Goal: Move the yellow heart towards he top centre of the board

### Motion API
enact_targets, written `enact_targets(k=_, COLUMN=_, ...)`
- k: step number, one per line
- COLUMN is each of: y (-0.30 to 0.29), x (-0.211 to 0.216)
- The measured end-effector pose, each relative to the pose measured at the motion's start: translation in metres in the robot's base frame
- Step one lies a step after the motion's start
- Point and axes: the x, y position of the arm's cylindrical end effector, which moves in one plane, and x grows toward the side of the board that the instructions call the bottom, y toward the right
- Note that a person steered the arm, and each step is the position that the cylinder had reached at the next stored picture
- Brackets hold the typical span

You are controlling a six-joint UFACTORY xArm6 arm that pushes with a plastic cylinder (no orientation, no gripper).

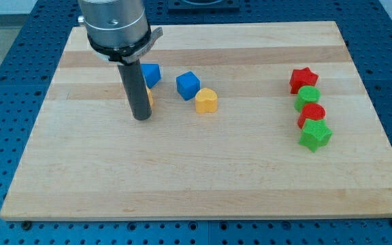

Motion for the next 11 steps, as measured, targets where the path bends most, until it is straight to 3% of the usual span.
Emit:
enact_targets(k=5, y=0.096, x=0.002)
enact_targets(k=11, y=0.164, x=-0.057)
